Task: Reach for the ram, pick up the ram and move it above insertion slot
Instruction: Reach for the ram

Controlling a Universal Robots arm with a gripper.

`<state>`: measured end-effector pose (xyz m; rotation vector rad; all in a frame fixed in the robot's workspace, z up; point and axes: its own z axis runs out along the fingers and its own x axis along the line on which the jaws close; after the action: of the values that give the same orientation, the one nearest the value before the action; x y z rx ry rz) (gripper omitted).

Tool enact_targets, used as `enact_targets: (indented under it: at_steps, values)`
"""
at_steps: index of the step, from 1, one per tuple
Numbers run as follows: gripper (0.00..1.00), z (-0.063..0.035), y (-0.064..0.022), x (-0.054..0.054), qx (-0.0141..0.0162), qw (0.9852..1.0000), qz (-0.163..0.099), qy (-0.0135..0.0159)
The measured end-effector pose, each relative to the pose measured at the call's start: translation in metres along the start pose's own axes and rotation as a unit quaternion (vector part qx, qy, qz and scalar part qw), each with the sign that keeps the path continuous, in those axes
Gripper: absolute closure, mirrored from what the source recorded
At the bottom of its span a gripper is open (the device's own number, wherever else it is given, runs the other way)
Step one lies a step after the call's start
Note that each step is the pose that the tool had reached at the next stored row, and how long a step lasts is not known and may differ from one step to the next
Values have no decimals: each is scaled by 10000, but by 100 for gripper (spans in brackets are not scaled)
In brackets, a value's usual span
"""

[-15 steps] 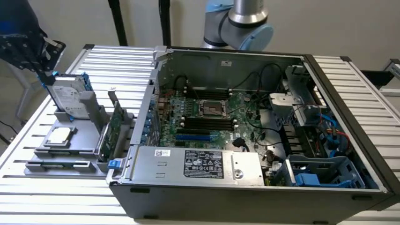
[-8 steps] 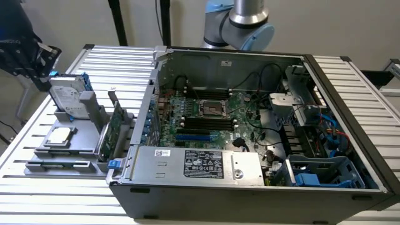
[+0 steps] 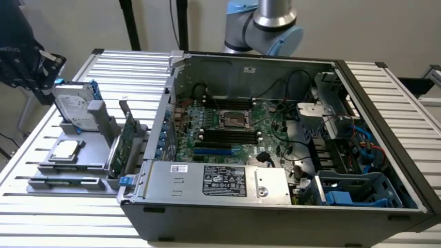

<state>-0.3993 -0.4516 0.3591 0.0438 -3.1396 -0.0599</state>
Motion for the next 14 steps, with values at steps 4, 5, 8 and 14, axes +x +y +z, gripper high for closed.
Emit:
enact_targets:
  at_steps: [4,5,8,14]
  values:
    - [89,-4,-78,-25,0,10000,-9,6]
    - [89,-5,-101,-29,0,10000,-11,7]
    - [89,-7,-175,-38,-1,10000,-13,9]
    - [89,-12,-305,-51,-1,10000,-28,10]
